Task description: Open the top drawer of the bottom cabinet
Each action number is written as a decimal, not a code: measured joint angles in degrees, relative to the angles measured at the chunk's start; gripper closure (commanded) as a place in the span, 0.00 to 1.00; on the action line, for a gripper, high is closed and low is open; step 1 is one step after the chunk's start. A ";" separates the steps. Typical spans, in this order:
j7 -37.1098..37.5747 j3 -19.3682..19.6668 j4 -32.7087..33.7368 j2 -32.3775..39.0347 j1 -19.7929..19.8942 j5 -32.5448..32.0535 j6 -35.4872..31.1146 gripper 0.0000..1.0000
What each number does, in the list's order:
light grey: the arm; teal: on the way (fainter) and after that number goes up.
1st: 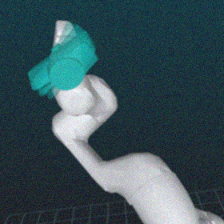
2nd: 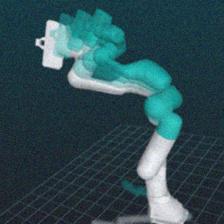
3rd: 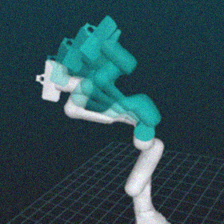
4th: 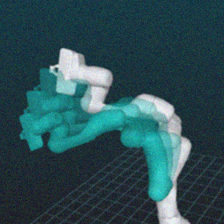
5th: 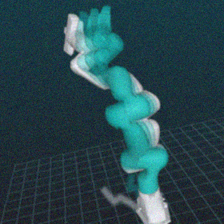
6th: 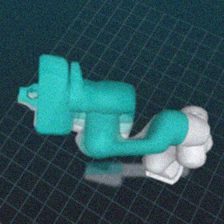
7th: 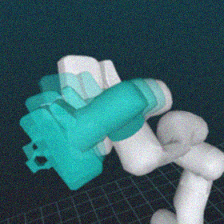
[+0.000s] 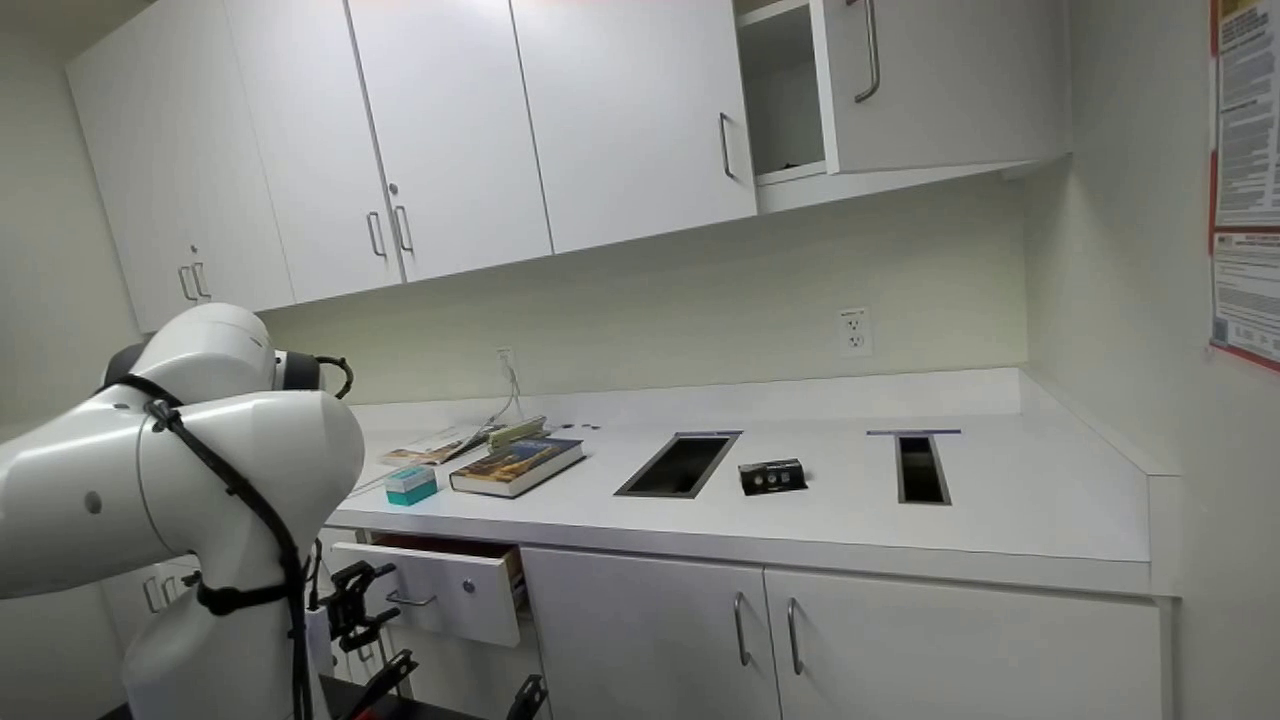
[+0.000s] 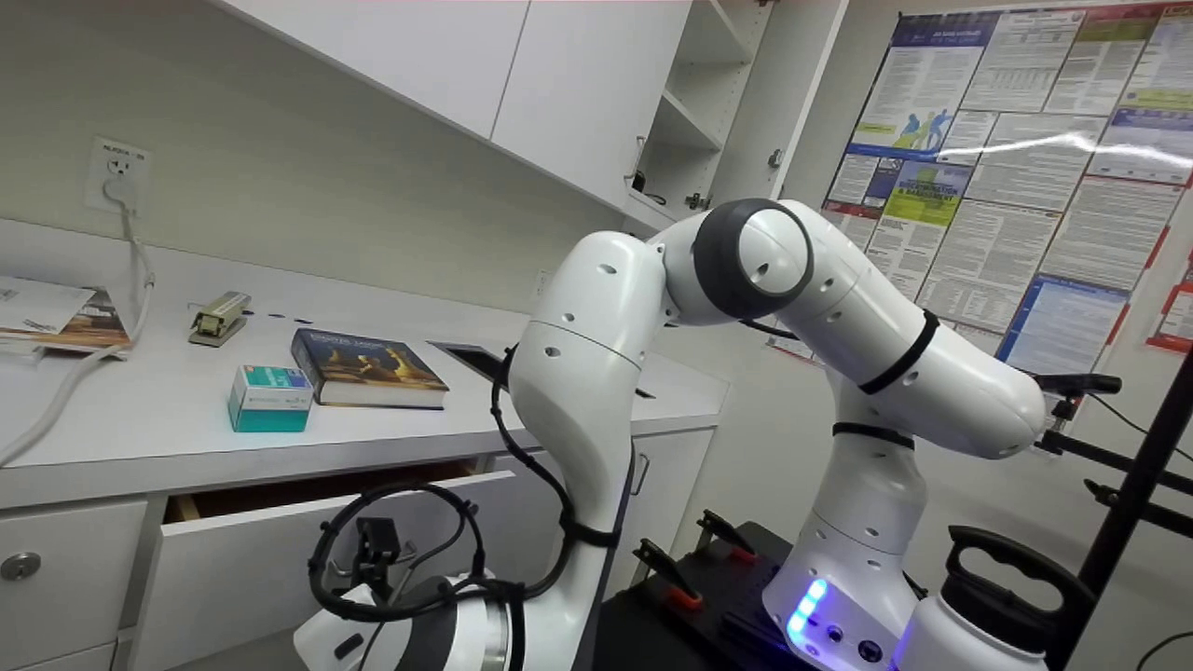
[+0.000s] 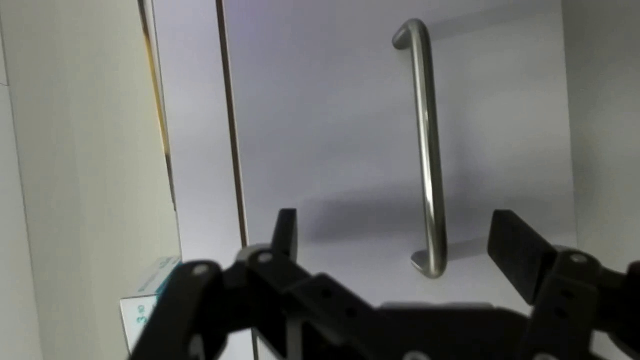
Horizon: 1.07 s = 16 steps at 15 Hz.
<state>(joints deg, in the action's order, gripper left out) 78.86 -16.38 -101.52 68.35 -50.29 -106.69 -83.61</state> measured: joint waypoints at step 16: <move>-0.31 -0.73 2.25 2.93 0.24 0.16 1.83 0.98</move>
<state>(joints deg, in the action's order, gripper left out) 78.55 -17.11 -99.27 71.28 -50.05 -106.53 -81.77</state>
